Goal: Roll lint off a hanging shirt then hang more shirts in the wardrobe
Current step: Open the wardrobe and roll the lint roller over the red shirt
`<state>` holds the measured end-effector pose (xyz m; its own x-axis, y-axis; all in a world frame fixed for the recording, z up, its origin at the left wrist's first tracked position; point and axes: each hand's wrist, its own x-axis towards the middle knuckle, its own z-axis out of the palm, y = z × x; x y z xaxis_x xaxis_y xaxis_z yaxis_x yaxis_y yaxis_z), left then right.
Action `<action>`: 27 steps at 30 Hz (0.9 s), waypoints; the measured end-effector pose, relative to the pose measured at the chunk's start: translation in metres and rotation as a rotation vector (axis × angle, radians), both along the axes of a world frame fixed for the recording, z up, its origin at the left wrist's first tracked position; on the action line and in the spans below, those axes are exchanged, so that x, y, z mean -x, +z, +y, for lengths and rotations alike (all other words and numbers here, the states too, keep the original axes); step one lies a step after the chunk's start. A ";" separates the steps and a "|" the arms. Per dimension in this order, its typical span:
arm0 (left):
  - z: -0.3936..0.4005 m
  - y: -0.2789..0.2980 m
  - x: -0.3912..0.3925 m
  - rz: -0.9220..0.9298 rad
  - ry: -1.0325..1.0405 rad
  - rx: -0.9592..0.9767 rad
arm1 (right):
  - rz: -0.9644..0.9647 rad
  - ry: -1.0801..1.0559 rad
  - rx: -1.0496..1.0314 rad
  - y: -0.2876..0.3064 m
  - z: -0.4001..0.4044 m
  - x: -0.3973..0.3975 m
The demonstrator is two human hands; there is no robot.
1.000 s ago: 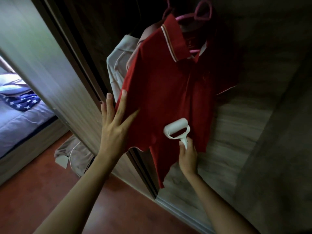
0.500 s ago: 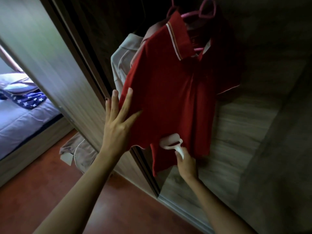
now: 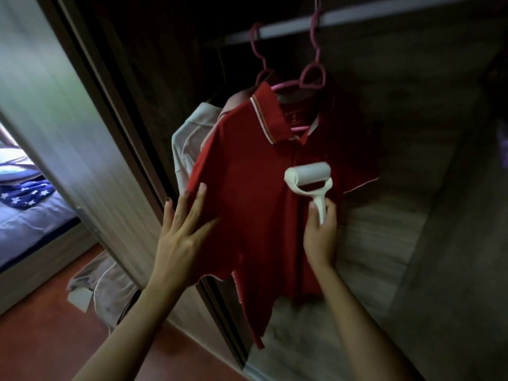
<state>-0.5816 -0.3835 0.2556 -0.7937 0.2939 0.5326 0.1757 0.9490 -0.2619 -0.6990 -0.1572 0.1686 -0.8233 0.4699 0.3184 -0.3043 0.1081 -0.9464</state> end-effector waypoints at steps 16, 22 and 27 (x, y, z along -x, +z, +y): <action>0.010 0.027 0.017 -0.295 0.177 0.168 | -0.157 -0.095 0.142 0.014 0.037 0.048; 0.017 0.031 0.016 -0.317 0.193 0.102 | -0.118 0.015 0.117 0.043 0.048 0.090; 0.016 0.033 0.019 -0.307 0.241 0.081 | -0.327 0.213 0.021 -0.022 0.038 0.088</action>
